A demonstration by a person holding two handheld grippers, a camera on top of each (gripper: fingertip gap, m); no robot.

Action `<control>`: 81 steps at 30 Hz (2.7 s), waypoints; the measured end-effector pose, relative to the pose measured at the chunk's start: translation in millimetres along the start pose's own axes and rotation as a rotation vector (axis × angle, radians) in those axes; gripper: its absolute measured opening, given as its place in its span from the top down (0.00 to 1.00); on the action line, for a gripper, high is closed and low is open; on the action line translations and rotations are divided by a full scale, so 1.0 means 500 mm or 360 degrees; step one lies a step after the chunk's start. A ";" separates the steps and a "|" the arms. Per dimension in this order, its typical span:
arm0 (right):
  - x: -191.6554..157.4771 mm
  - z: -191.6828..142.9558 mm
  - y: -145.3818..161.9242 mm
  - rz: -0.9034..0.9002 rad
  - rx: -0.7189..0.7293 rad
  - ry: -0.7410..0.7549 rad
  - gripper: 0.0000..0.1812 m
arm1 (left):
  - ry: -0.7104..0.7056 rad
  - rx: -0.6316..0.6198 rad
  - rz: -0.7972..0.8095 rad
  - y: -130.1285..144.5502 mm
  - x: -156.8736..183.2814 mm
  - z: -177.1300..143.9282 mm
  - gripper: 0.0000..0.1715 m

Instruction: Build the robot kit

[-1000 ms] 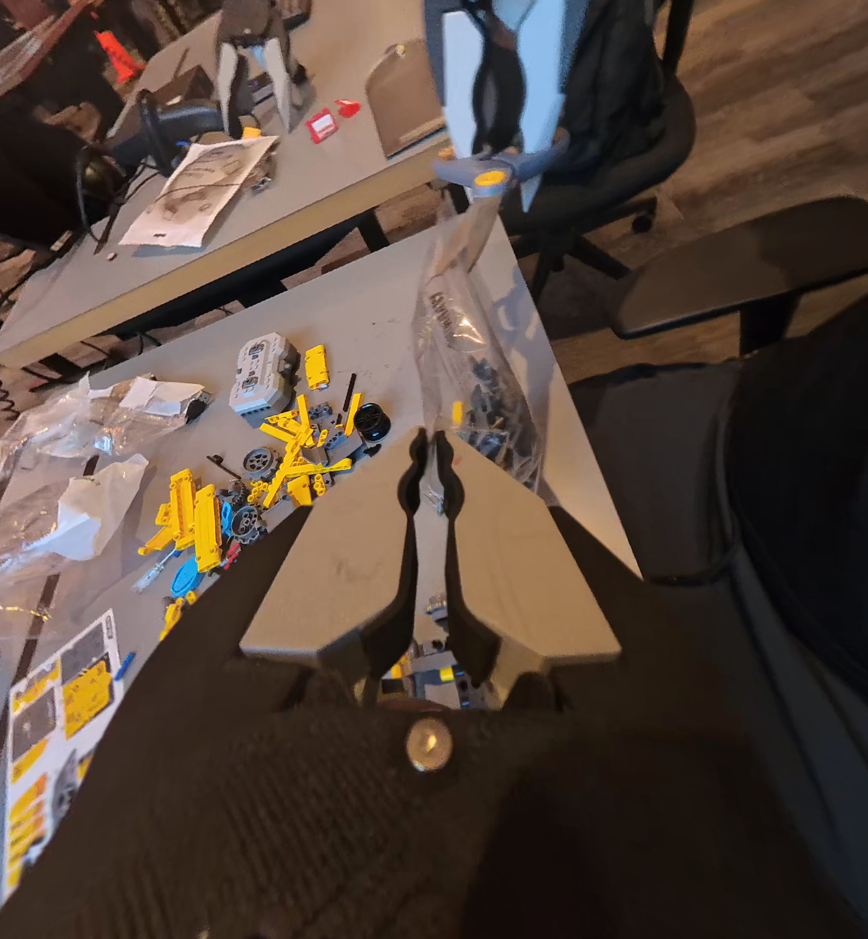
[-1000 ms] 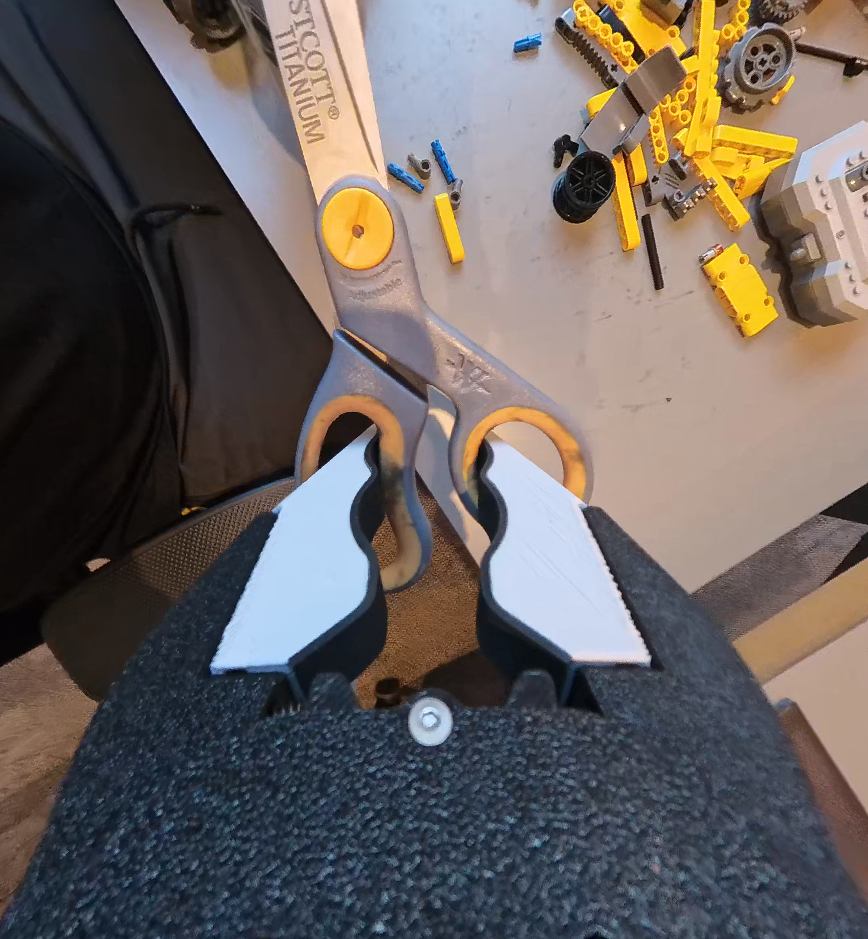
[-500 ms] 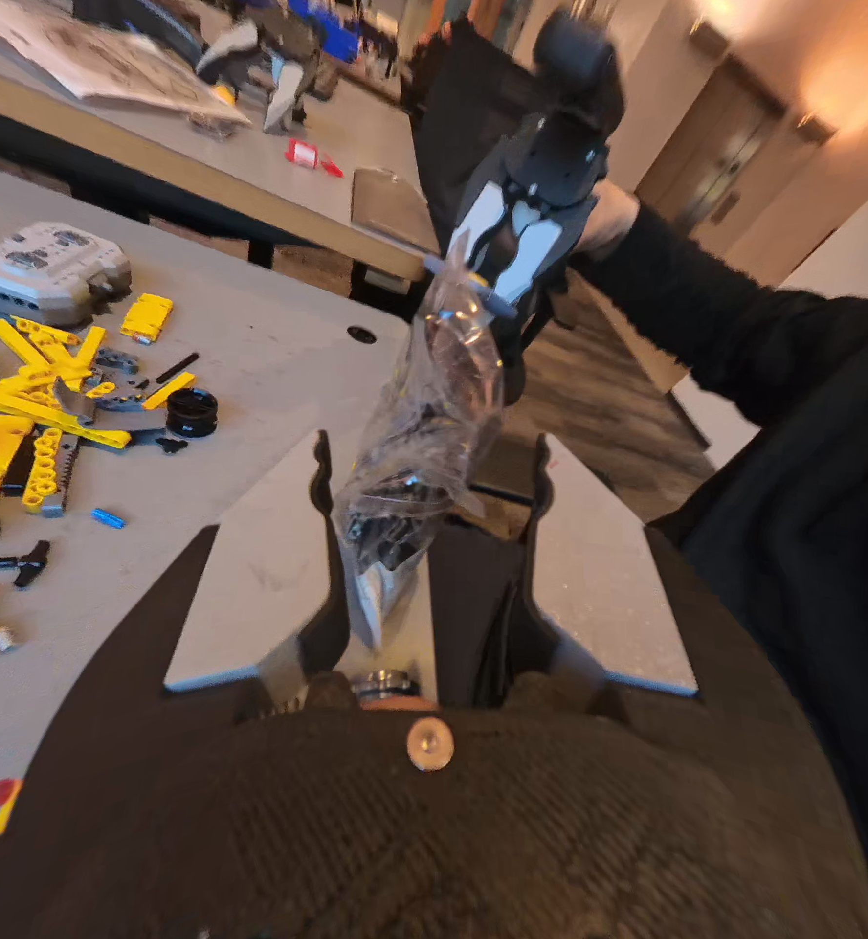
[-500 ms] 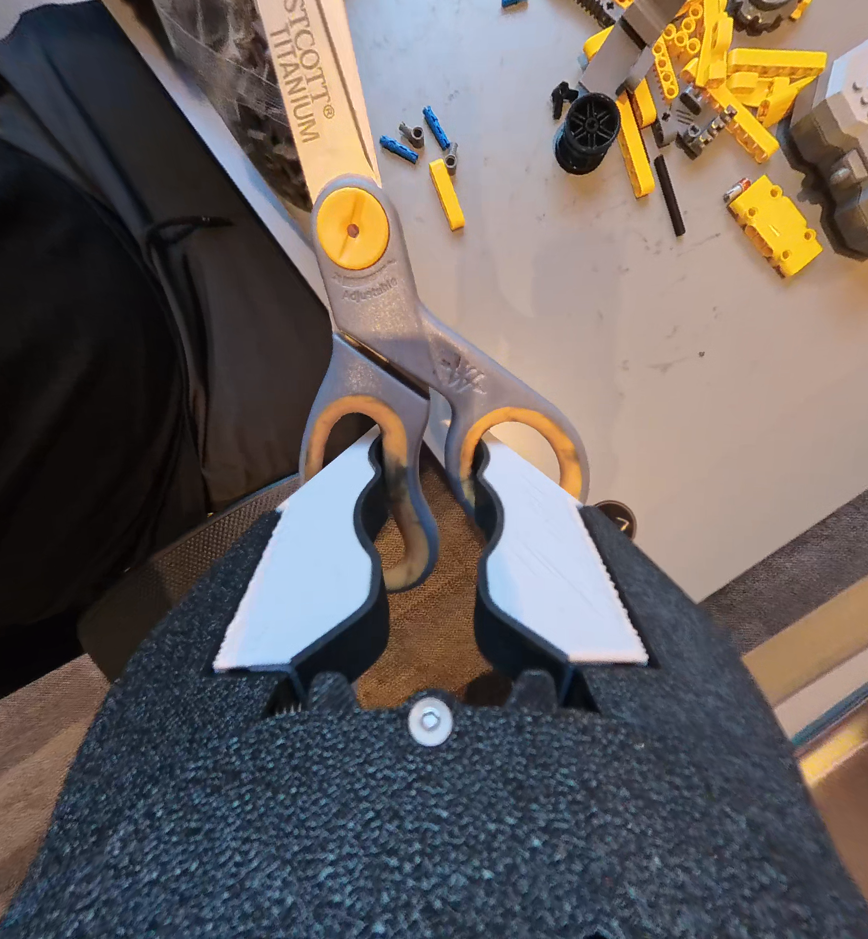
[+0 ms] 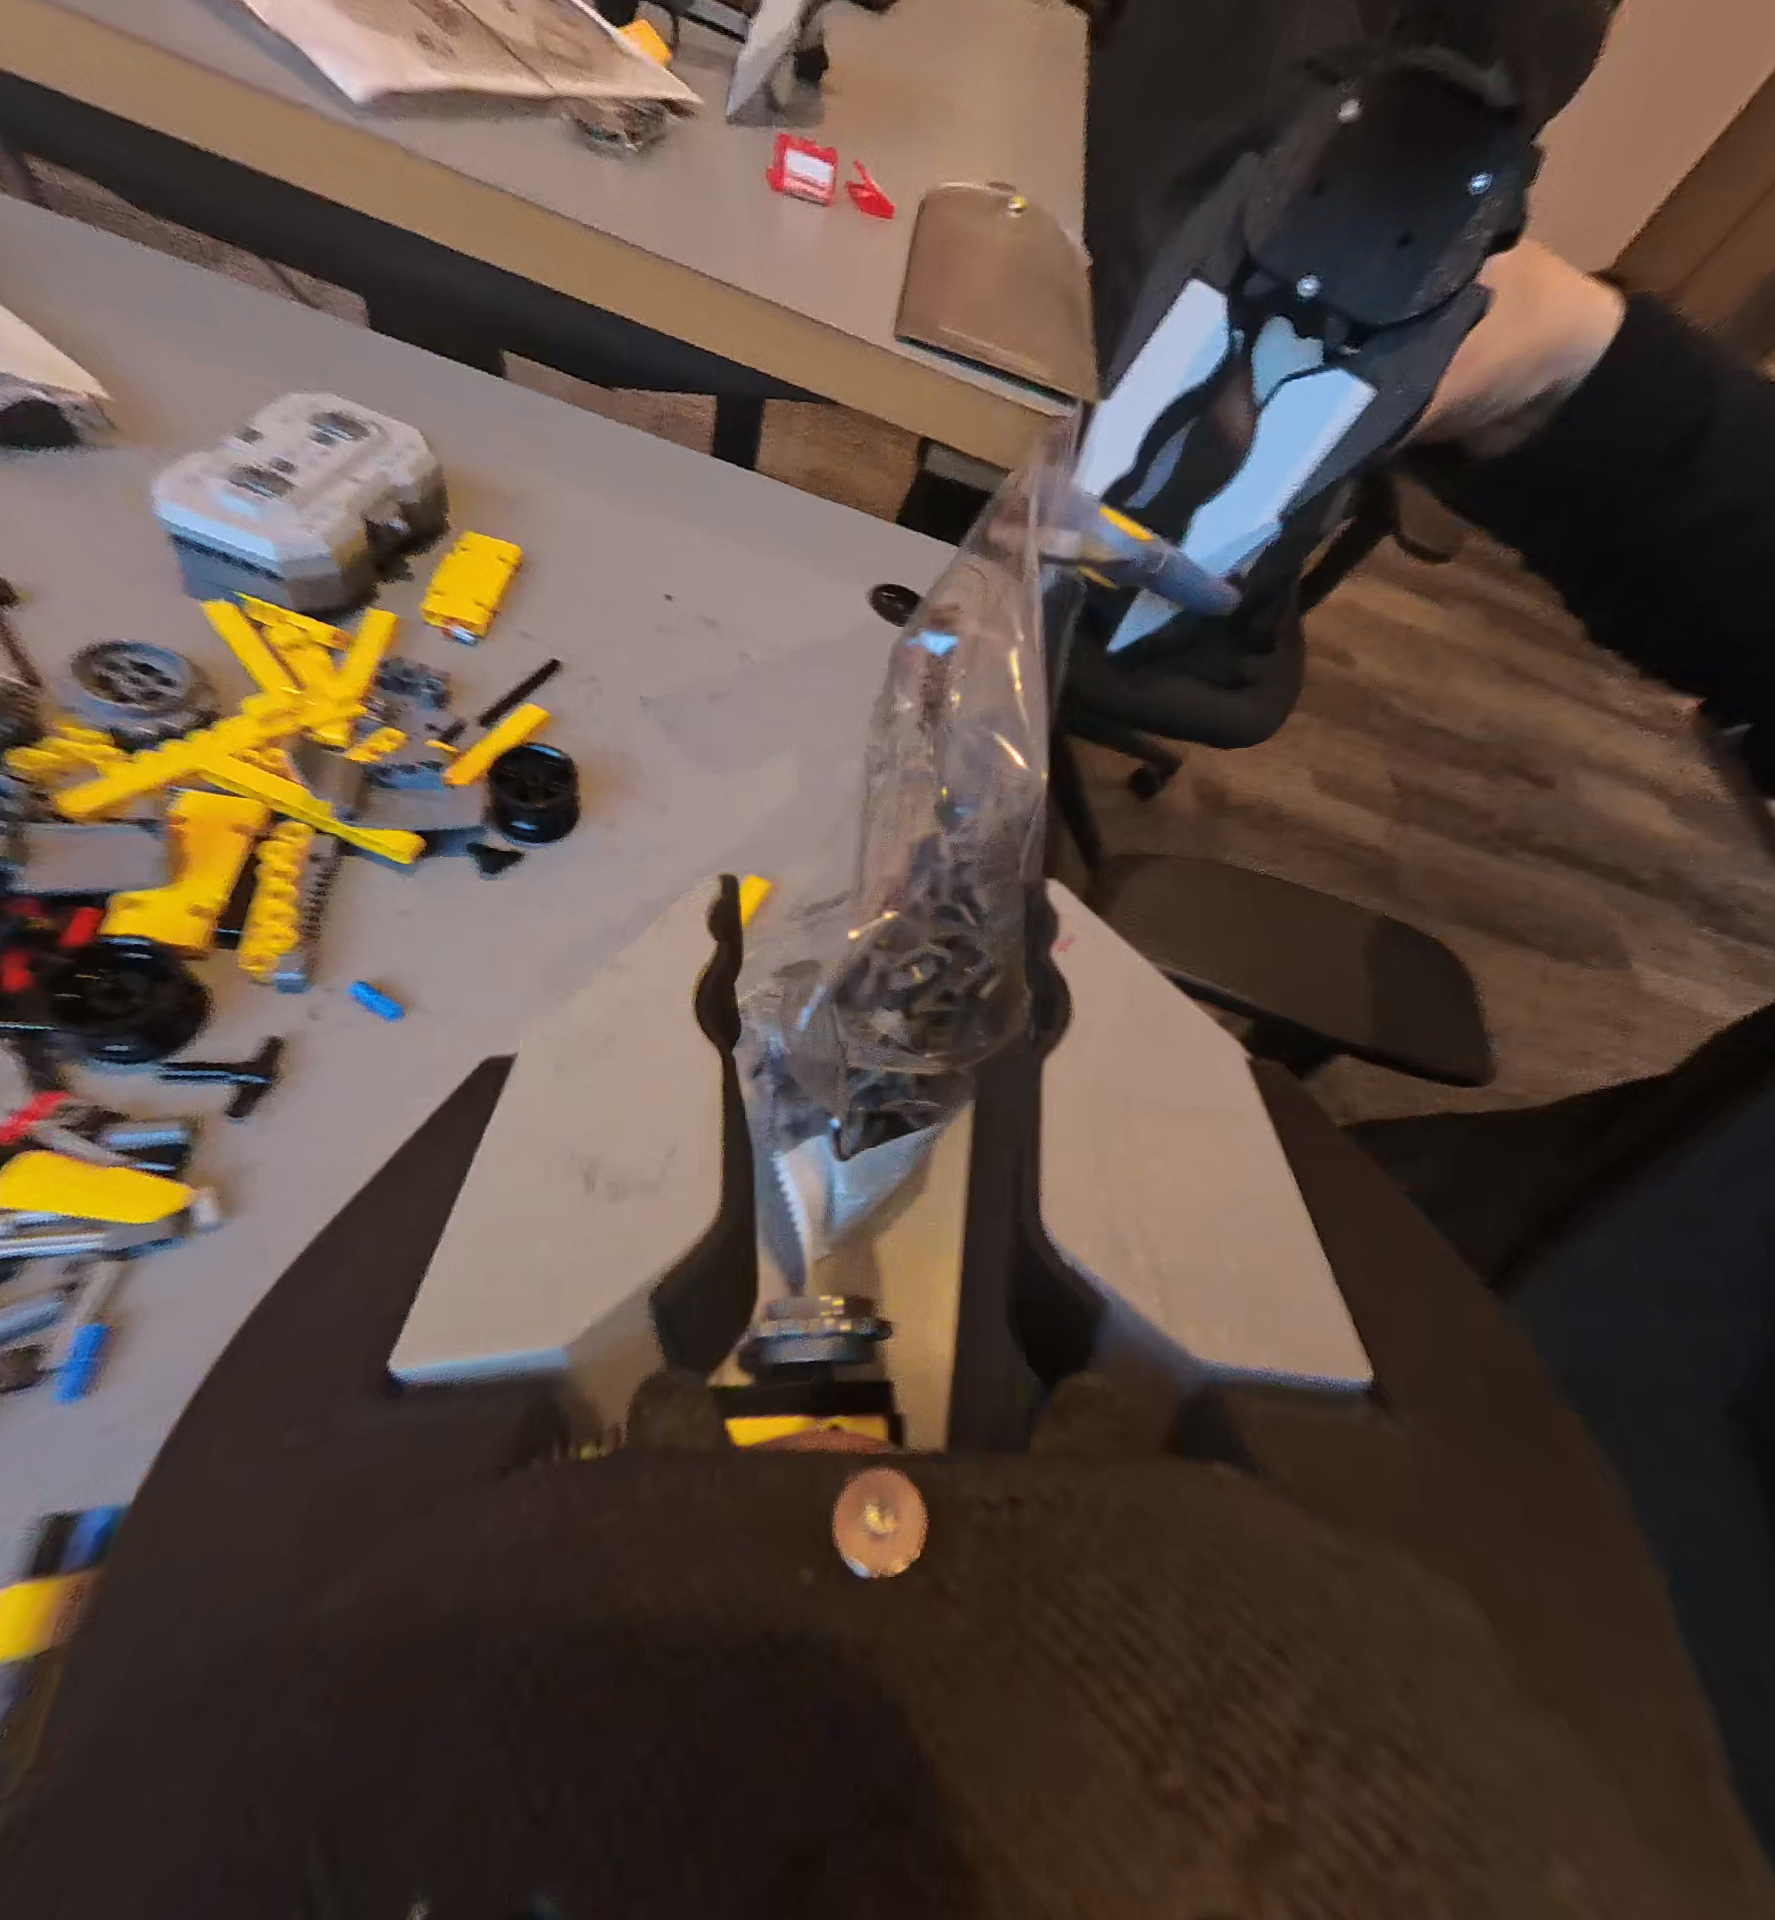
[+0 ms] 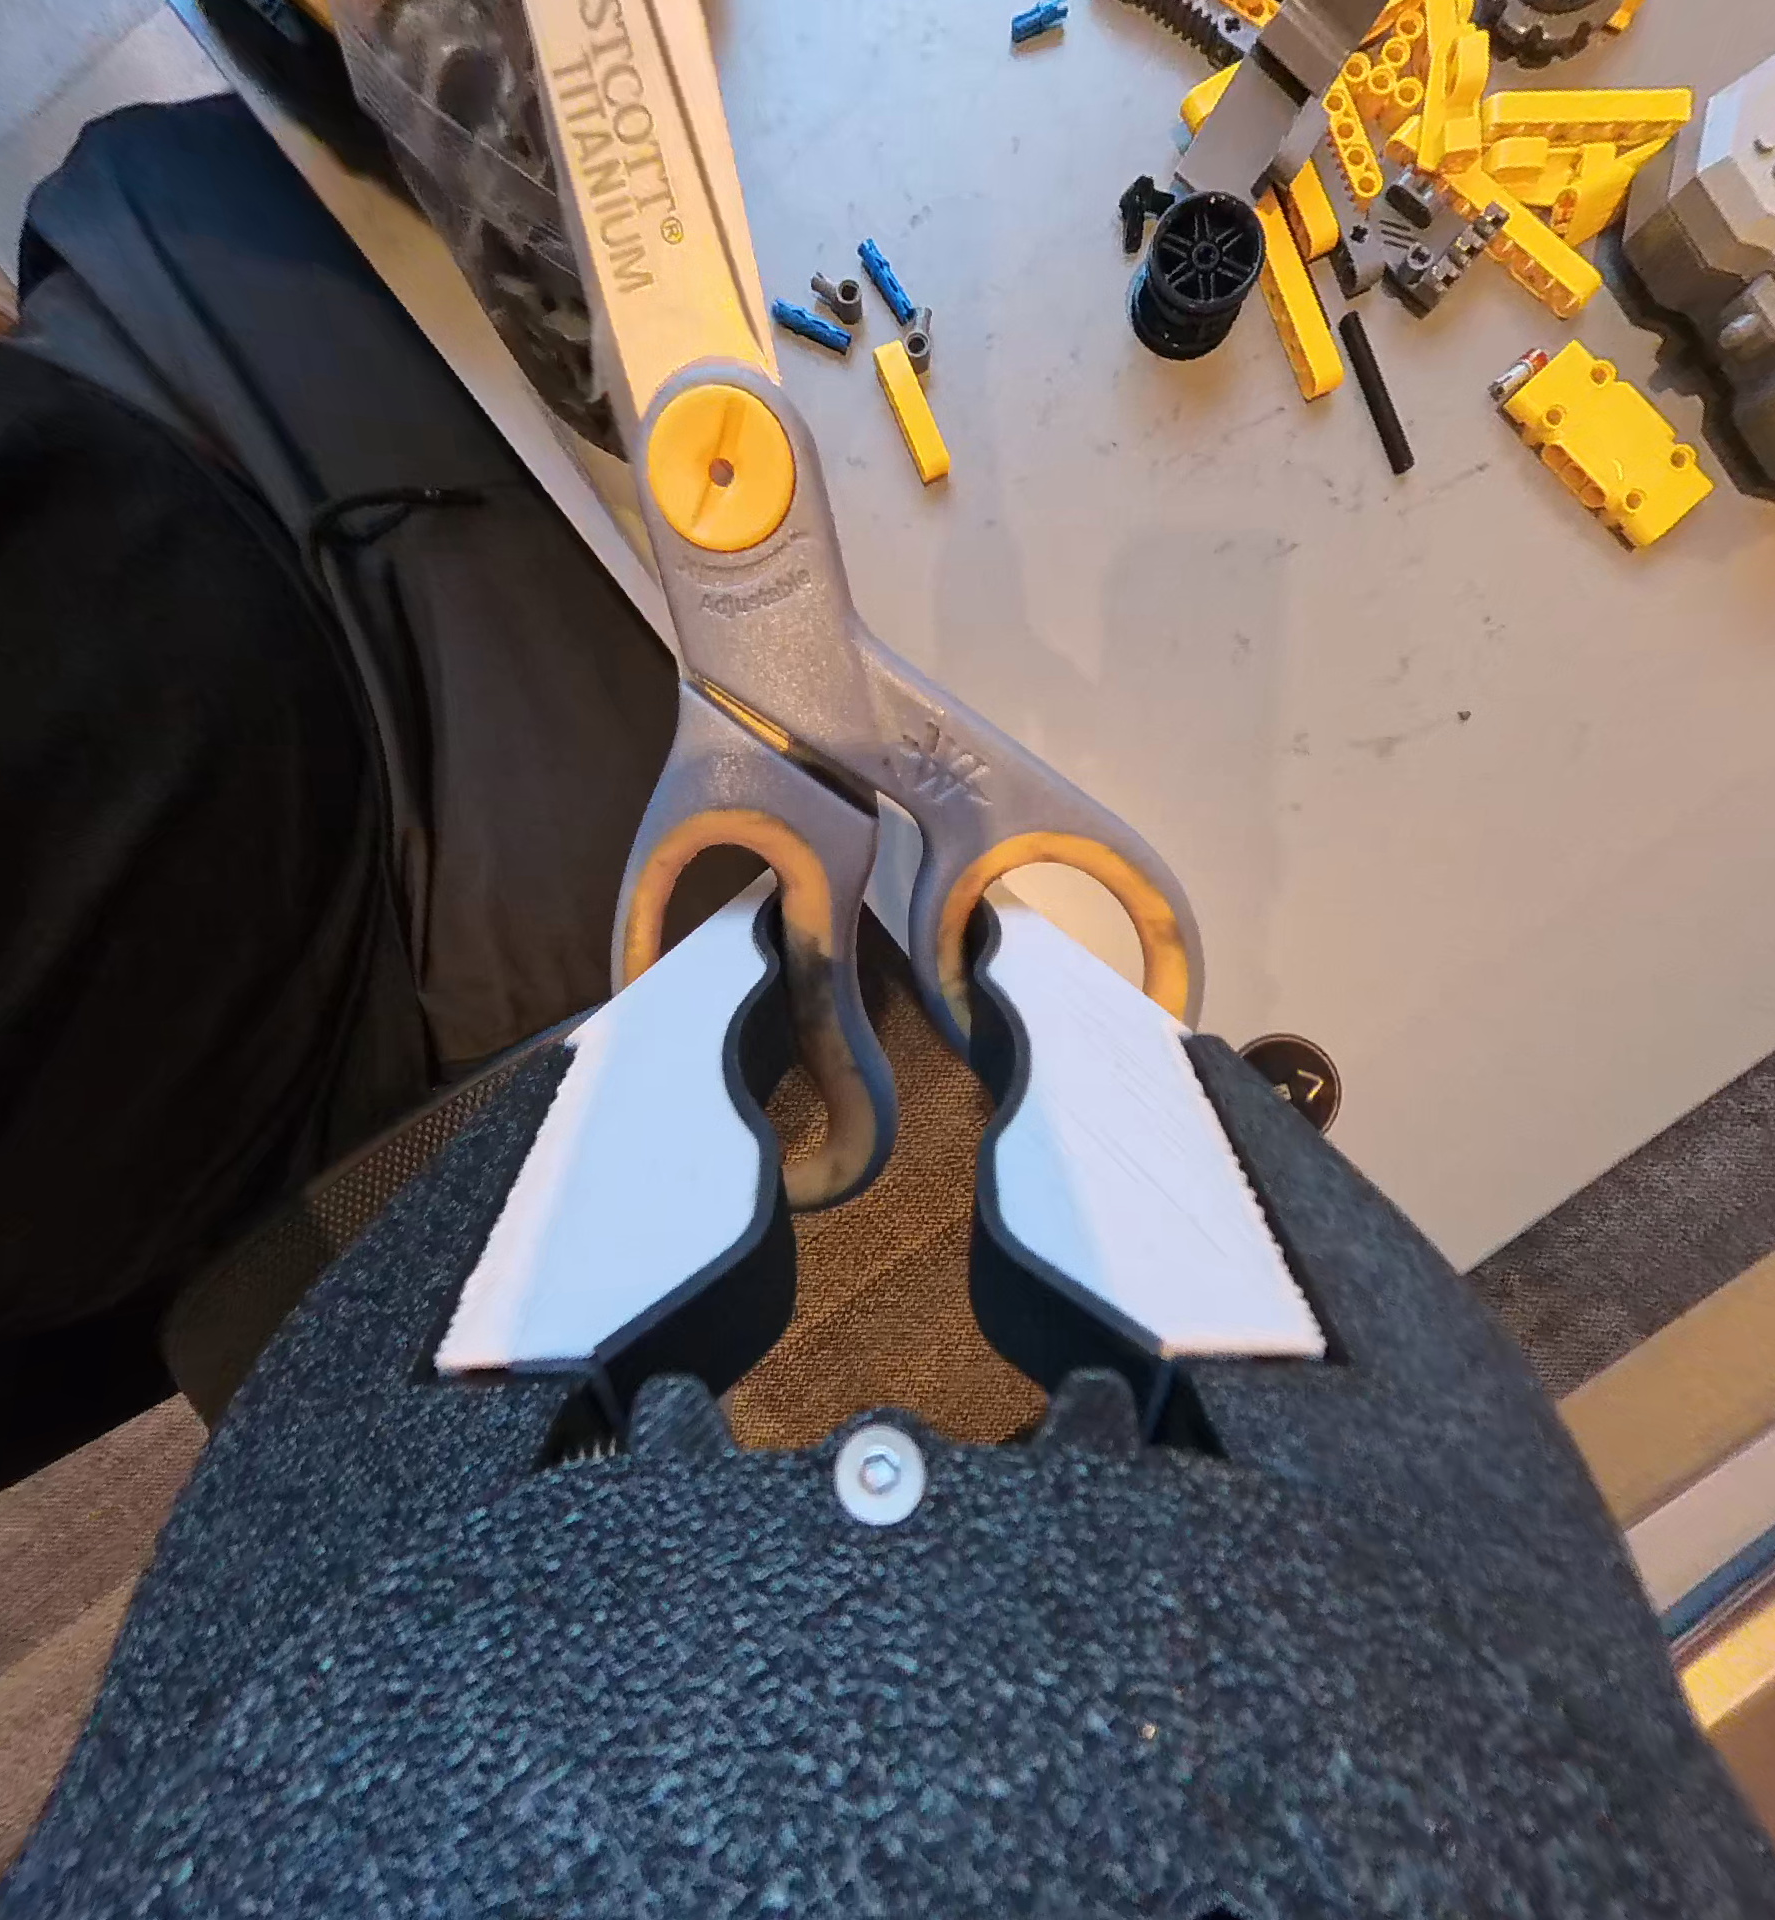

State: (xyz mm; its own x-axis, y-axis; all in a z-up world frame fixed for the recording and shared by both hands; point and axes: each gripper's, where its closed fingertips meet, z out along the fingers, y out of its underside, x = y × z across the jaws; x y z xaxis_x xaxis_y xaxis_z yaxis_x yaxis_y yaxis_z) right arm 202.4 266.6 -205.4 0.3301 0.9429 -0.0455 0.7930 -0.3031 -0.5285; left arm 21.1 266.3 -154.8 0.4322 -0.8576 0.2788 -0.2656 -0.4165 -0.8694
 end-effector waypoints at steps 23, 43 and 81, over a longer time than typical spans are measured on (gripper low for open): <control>0.009 0.016 0.013 0.0025 0.0047 0.0011 0.85 | -0.0479 -0.1094 0.0521 0.273 -0.043 -0.130 0.85; 0.000 0.013 0.011 0.0013 0.0045 0.0032 0.85 | -0.0225 0.0061 0.0242 0.054 0.021 -0.043 0.57; -0.013 0.010 0.054 -0.0003 -0.0052 -0.0127 0.85 | 0.0174 0.0107 0.0143 0.050 0.038 0.092 0.90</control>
State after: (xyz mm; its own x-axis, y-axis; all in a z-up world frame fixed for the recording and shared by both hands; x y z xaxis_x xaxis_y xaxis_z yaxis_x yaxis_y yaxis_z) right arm 219.2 253.0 -223.8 0.2877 0.9511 -0.1126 0.8103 -0.3044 -0.5007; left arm 62.2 253.3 -189.9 0.3119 -0.9198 0.2383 -0.2391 -0.3187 -0.9172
